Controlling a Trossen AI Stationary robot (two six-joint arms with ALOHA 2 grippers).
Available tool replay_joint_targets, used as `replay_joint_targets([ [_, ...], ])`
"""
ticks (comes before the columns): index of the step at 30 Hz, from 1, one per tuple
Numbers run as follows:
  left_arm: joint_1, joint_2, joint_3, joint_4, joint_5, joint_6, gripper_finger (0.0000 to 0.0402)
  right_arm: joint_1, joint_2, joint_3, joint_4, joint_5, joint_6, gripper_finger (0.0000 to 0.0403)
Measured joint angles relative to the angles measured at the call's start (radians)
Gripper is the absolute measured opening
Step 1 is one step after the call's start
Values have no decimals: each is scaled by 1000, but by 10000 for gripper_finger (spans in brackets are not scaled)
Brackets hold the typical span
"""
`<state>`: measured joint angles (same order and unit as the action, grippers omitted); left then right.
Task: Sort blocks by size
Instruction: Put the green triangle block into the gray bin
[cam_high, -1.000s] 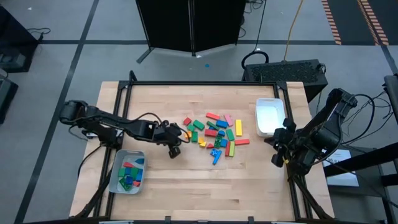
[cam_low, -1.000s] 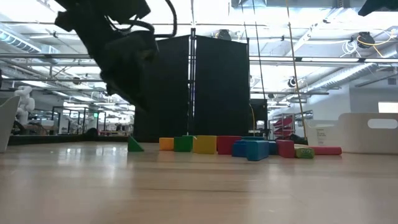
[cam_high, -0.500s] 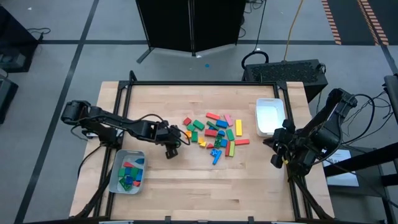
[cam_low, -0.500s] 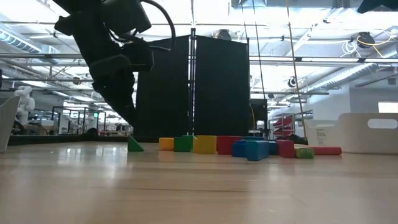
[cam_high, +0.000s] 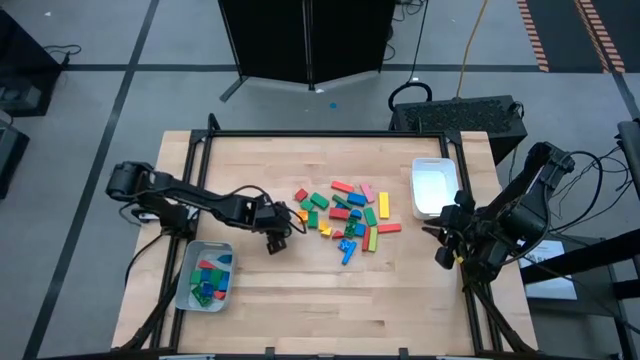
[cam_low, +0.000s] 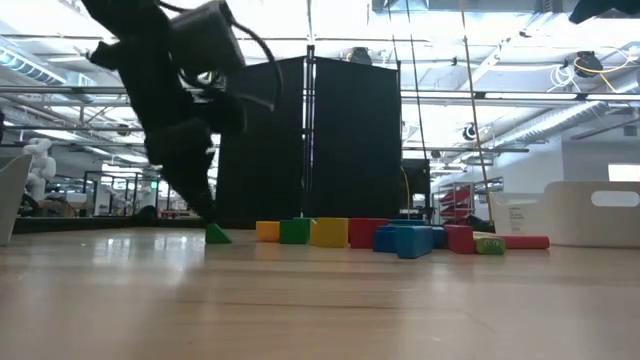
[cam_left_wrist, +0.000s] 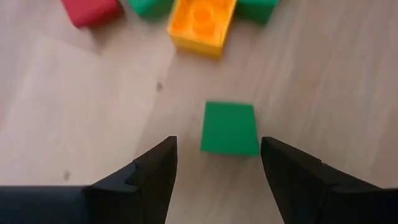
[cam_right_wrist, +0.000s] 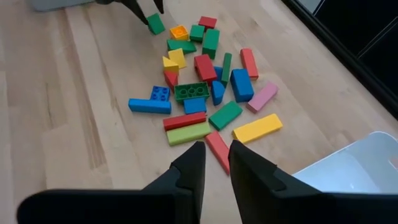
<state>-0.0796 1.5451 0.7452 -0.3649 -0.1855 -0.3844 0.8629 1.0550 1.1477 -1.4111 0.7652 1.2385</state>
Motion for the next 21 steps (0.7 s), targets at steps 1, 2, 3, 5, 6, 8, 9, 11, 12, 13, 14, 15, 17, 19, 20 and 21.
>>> replay_joint_targets([
  [1, 0, 15, -1, 0, 0, 0, 233, 0, 0, 0, -5, -2, 0, 68],
  [2, -1, 31, -2, 8, 0, 1, 233, 0, 0, 0, -10, -2, 0, 68],
  [3, -1, 47, -2, 25, 0, 6, 233, 0, 0, 0, -13, -3, 0, 68],
  [5, 0, 69, -1, 57, -1, 36, 233, 0, 0, 0, -19, -3, 0, 68],
  [6, 0, 79, -1, 77, -4, 49, 233, 0, 0, 0, -23, -3, 0, 68],
  [8, -1, 93, 0, 103, -19, 60, 232, 0, 0, 0, -27, -3, 0, 68],
  [9, -1, 97, 0, 116, -27, 68, 229, 0, 0, 0, -28, -4, 0, 68],
  [11, -2, 103, 1, 131, -41, 86, 213, 0, 0, 0, -33, -5, 4, 68],
  [12, -3, 104, 1, 135, -41, 95, 201, 0, 0, 0, -33, -5, 4, 68],
  [13, -3, 105, 1, 136, -40, 101, 185, 0, 0, 0, -34, -5, 4, 68],
  [14, -3, 105, 1, 137, -36, 102, 167, 0, 0, 0, -35, -5, 3, 68],
  [15, -3, 105, 1, 135, -36, 102, 149, 0, 0, 0, -36, -5, 3, 68],
  [17, -1, 105, 1, 129, -28, 95, 121, 0, 0, 0, -42, -5, 3, 68],
  [19, 0, 105, 1, 124, -19, 56, 121, 0, 0, 0, -43, -5, 3, 68],
  [20, 0, 105, 1, 122, -16, 32, 121, 0, 0, 0, -46, -4, 3, 68],
  [21, 0, 105, 1, 120, -14, 6, 121, 0, 0, 0, -48, -4, 2, 68],
])
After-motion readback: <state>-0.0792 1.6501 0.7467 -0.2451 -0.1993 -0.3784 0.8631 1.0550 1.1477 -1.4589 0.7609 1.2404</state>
